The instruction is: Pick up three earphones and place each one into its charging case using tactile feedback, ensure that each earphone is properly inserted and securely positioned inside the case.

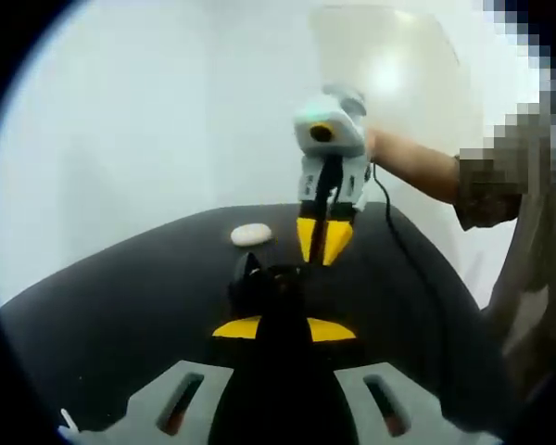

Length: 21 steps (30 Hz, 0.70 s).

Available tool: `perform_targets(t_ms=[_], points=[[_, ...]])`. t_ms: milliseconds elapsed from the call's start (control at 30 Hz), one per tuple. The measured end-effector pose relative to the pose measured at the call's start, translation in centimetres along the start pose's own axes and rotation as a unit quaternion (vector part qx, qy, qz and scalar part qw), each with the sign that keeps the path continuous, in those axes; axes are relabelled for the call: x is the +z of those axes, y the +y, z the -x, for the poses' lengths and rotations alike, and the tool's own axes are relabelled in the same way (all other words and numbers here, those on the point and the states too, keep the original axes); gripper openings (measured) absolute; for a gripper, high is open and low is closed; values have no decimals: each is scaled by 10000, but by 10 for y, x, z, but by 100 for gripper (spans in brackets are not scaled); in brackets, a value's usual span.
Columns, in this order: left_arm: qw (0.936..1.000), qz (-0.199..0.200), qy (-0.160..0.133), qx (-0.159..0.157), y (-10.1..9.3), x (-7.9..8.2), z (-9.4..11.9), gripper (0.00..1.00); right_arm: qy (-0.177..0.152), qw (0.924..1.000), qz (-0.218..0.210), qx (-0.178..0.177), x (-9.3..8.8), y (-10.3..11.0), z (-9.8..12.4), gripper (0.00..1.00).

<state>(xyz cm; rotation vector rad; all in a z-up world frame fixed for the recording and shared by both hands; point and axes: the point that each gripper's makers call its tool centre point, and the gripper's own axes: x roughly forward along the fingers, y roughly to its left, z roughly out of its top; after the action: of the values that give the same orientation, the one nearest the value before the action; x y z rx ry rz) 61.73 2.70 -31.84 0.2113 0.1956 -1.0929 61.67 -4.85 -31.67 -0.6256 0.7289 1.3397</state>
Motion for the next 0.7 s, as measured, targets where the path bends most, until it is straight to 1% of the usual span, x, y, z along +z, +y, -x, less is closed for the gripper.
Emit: perform_targets(t_ms=[67, 133, 167, 233, 267, 333, 367, 433, 600, 700], points=[[10000, -3, 2, 5, 0, 0, 0, 14, -331, 9991, -253, -91, 11, -7, 6, 12], [10000, -2, 3, 7, 0, 0, 0, 14, -566, 9972, -399, -268, 18, -18, 11, 12], [10000, -1, 3, 6, 0, 0, 0, 14, -594, 9967, -427, -342, 19, -22, 12, 12], [10000, 6, 3, 3, 0, 0, 0, 14, -529, 9970, -369, -435, 17, -28, 11, 12], [10000, 6, 3, 2, 0, 0, 0, 14, -410, 9978, -219, -469, 15, -30, 9, 12], [10000, 5, 4, 4, 0, 0, 0, 14, -232, 9989, 153, -385, 11, -27, 1, 15], [10000, 4, 3, 6, 0, 0, 0, 14, -166, 9988, 324, -342, 10, -25, -2, 17], [10000, 11, 4, 6, 0, 0, 0, 14, -126, 9980, 569, -263, 10, -21, -9, 18], [10000, 16, 4, 2, 0, 0, 0, 14, -127, 9983, 525, -230, 12, -25, -16, 18], [10000, 17, 3, 0, 0, 0, 0, 14, -45, 9979, 602, -230, 12, -27, -18, 17]])
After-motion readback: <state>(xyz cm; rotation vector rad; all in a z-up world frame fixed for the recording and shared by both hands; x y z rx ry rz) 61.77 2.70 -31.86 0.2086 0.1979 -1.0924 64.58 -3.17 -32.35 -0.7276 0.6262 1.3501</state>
